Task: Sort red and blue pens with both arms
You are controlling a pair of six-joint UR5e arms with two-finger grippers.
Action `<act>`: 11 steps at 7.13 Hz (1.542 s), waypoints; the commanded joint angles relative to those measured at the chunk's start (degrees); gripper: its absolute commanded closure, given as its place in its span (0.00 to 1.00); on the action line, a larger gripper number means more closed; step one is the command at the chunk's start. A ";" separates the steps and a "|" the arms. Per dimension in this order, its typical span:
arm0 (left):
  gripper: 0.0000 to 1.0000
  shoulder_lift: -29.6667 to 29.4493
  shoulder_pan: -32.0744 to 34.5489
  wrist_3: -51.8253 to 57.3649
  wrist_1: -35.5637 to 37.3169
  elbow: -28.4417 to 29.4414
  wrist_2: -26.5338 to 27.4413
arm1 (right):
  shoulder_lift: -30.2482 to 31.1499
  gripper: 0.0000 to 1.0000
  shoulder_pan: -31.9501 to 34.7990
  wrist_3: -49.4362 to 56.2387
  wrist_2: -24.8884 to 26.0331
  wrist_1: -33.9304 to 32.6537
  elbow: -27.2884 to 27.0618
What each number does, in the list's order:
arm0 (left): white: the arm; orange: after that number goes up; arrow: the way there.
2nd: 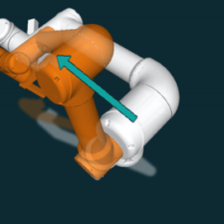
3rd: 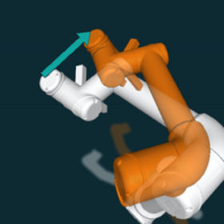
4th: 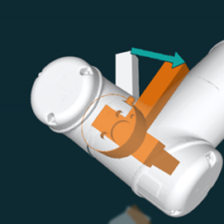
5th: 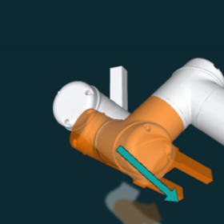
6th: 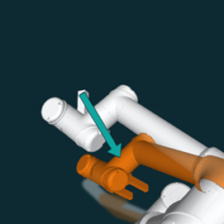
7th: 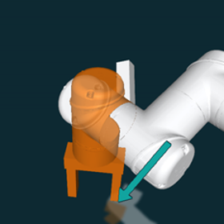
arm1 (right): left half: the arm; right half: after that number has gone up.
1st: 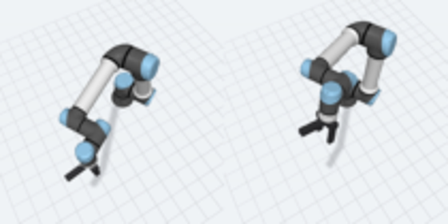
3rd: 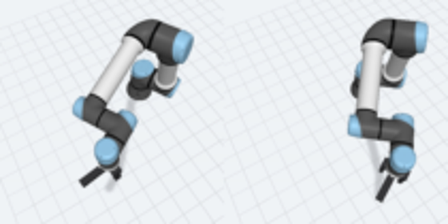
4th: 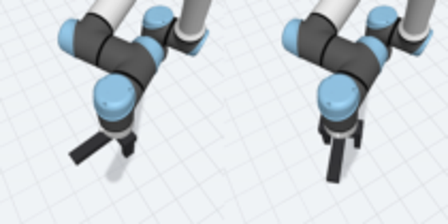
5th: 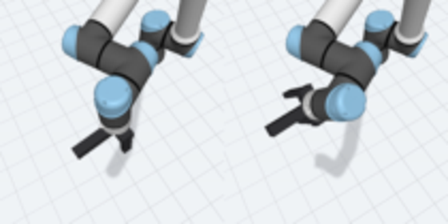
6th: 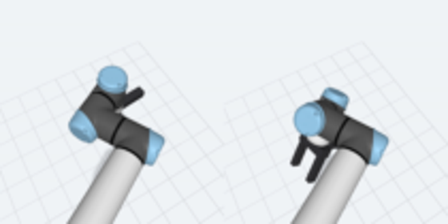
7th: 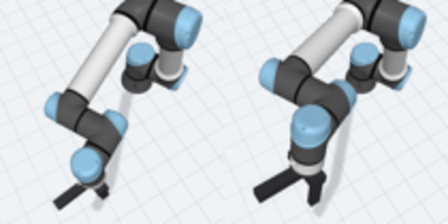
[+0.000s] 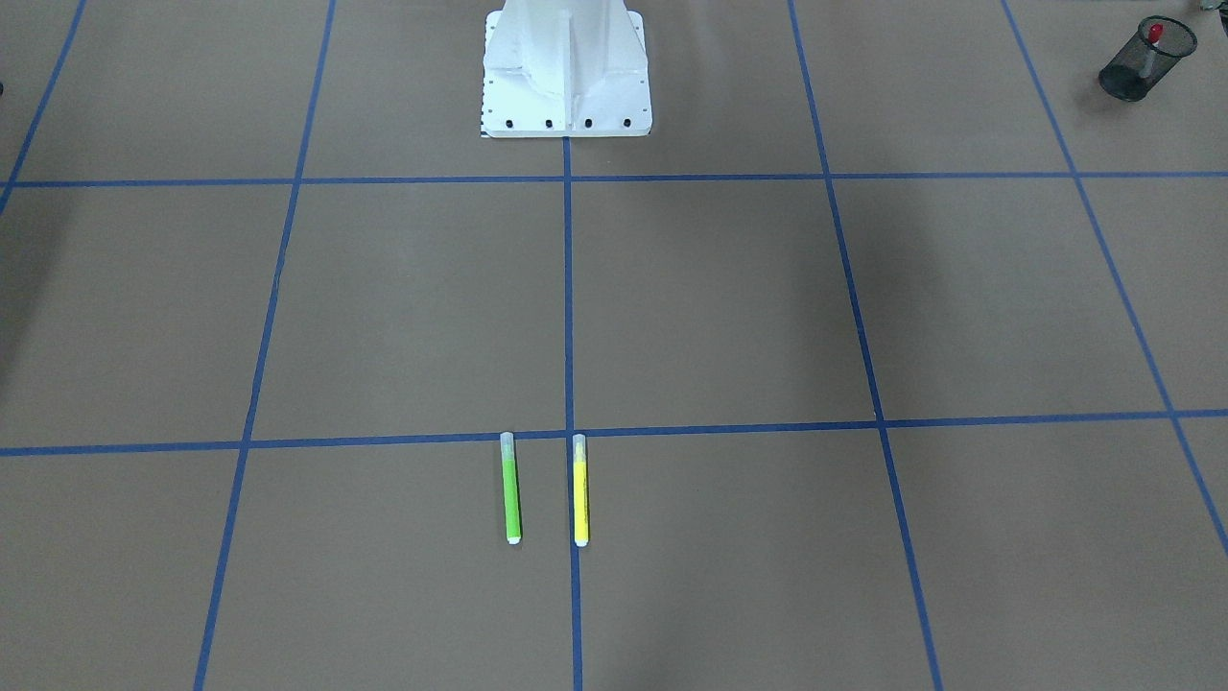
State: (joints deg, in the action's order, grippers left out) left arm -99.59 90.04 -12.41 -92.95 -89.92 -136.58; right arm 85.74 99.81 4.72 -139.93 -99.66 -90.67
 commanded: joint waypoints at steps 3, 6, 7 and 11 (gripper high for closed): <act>0.00 3.95 -0.39 0.01 -6.28 4.67 0.17 | -0.49 0.00 -5.58 -2.25 0.18 5.09 3.04; 0.00 5.19 -0.39 -0.43 -6.36 2.82 0.08 | -1.01 0.00 -10.32 -15.06 2.28 5.27 0.24; 0.00 5.28 -0.39 -0.51 -6.28 2.56 0.08 | -1.10 0.00 -11.56 -15.88 2.38 5.27 -0.03; 0.00 5.28 -0.47 -0.51 -6.19 2.73 0.26 | -0.84 0.00 -11.92 -17.20 2.38 5.27 0.14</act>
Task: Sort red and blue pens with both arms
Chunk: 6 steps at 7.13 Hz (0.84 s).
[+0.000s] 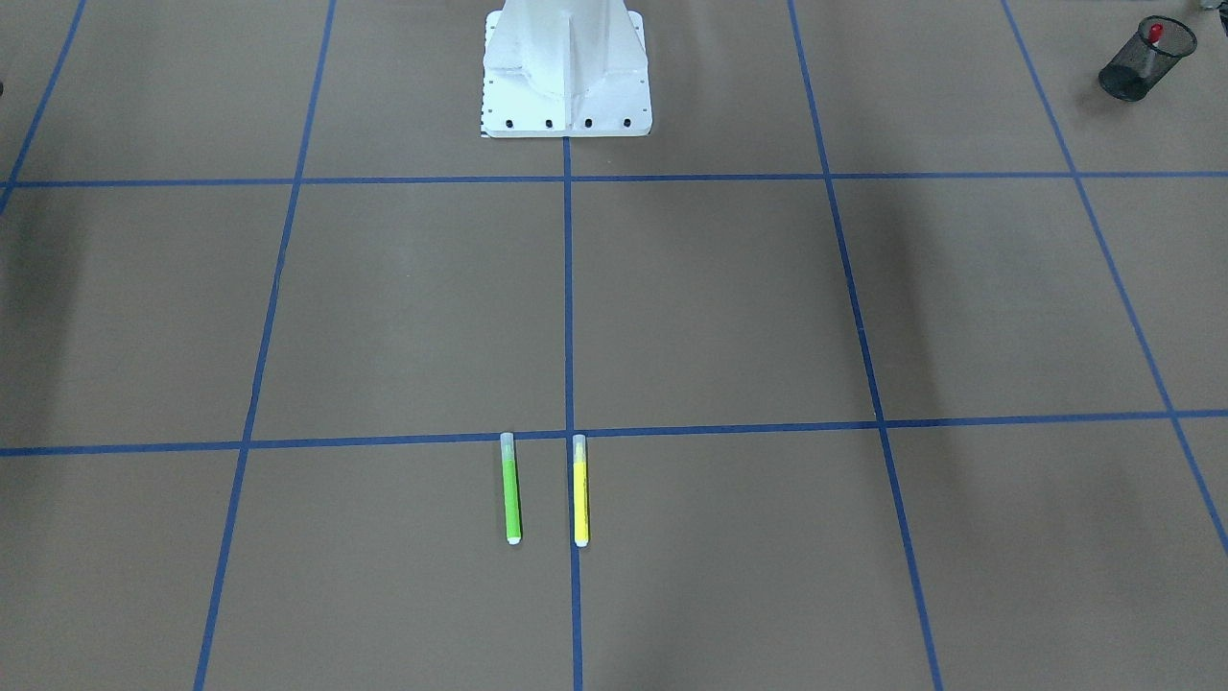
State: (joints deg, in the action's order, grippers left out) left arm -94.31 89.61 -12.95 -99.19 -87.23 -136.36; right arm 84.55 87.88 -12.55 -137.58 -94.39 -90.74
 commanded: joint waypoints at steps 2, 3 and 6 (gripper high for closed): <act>0.00 0.00 -0.04 0.12 0.05 0.04 0.04 | 1.23 0.00 0.19 0.15 0.03 0.00 0.39; 0.00 0.00 -0.05 0.12 0.05 0.04 0.04 | 1.50 0.00 0.19 0.15 0.03 0.00 0.47; 0.00 0.00 -0.05 0.12 0.05 -0.05 -0.05 | 1.41 0.00 0.19 0.15 0.03 0.00 0.47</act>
